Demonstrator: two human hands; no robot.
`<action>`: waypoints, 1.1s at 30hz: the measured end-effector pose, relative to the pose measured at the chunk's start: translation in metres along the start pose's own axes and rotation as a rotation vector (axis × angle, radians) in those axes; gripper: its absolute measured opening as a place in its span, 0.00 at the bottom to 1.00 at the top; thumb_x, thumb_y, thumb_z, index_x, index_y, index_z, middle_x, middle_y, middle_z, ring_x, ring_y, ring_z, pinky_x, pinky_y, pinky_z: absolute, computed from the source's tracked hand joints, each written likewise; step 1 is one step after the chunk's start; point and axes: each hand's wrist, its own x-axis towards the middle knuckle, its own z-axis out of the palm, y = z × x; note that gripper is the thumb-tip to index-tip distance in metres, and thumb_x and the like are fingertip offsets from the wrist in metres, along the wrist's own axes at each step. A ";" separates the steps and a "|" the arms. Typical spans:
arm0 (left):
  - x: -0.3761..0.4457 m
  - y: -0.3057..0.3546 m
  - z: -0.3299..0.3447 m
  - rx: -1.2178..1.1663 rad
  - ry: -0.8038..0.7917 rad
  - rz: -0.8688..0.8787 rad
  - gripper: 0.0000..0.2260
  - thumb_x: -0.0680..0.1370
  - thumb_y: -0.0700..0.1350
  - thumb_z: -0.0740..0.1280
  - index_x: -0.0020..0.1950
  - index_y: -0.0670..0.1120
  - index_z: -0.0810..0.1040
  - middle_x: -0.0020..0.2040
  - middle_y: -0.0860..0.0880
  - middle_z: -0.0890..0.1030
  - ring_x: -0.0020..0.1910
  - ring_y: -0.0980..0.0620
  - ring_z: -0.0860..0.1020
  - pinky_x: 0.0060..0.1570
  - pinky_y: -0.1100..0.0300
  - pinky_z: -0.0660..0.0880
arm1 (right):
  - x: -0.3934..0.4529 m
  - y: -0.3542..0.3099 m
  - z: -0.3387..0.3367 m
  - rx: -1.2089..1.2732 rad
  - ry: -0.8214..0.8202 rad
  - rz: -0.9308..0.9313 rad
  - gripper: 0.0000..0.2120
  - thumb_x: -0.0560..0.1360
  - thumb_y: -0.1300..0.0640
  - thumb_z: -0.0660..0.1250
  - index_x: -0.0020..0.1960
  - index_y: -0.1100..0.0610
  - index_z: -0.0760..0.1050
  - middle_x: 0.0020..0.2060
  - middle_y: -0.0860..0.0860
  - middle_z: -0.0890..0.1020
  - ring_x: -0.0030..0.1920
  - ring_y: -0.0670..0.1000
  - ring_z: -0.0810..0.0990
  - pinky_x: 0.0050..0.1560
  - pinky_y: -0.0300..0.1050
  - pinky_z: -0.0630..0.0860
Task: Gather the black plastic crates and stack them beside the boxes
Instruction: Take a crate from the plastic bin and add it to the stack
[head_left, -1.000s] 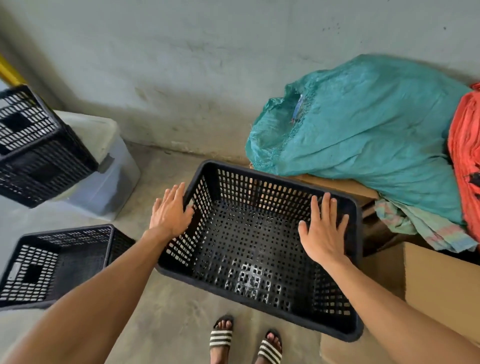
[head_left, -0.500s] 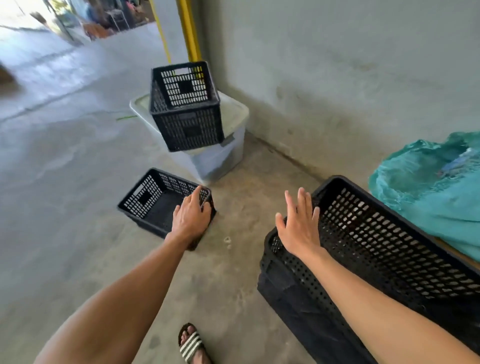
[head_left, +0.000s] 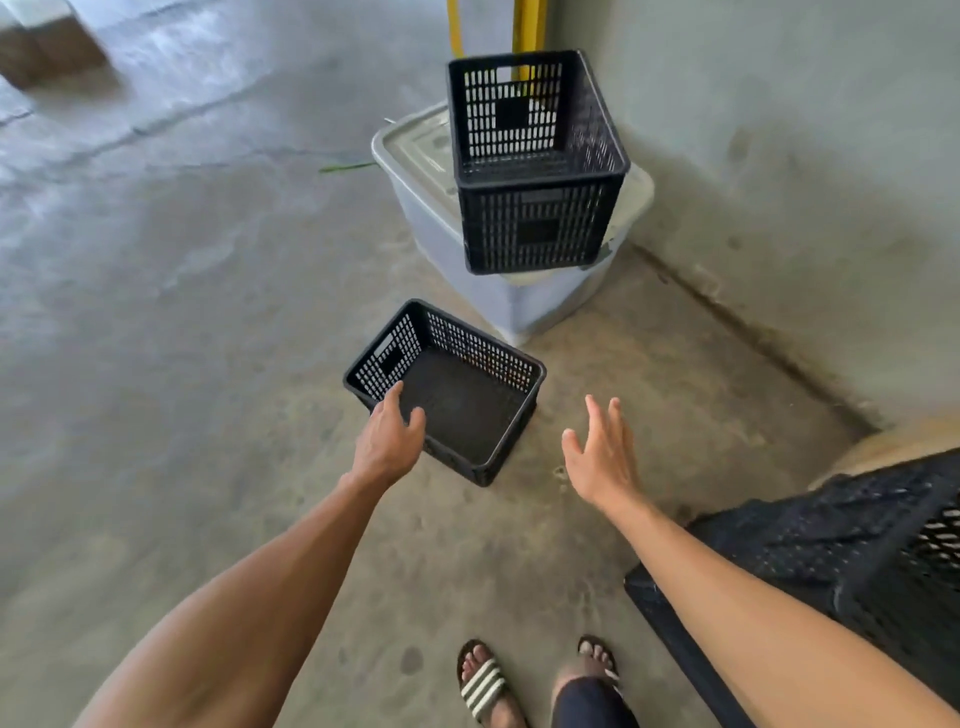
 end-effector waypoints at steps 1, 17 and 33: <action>0.015 -0.007 -0.002 -0.002 -0.010 -0.013 0.27 0.80 0.51 0.58 0.79 0.47 0.59 0.70 0.41 0.73 0.66 0.41 0.74 0.63 0.47 0.70 | 0.011 -0.006 0.010 0.022 -0.016 0.023 0.30 0.81 0.48 0.56 0.80 0.53 0.52 0.80 0.58 0.49 0.80 0.58 0.48 0.77 0.53 0.50; 0.287 -0.088 0.013 0.041 -0.146 -0.188 0.27 0.79 0.48 0.60 0.78 0.44 0.60 0.73 0.40 0.69 0.66 0.44 0.72 0.65 0.52 0.67 | 0.229 -0.056 0.162 0.241 -0.160 0.472 0.28 0.80 0.53 0.59 0.79 0.58 0.58 0.77 0.59 0.62 0.77 0.59 0.59 0.76 0.53 0.57; 0.550 -0.231 0.162 0.385 -0.195 -0.080 0.32 0.73 0.45 0.63 0.77 0.45 0.56 0.71 0.40 0.67 0.68 0.37 0.70 0.67 0.41 0.68 | 0.360 0.037 0.371 0.618 0.102 1.052 0.24 0.77 0.52 0.63 0.72 0.58 0.66 0.61 0.57 0.78 0.56 0.58 0.78 0.62 0.55 0.75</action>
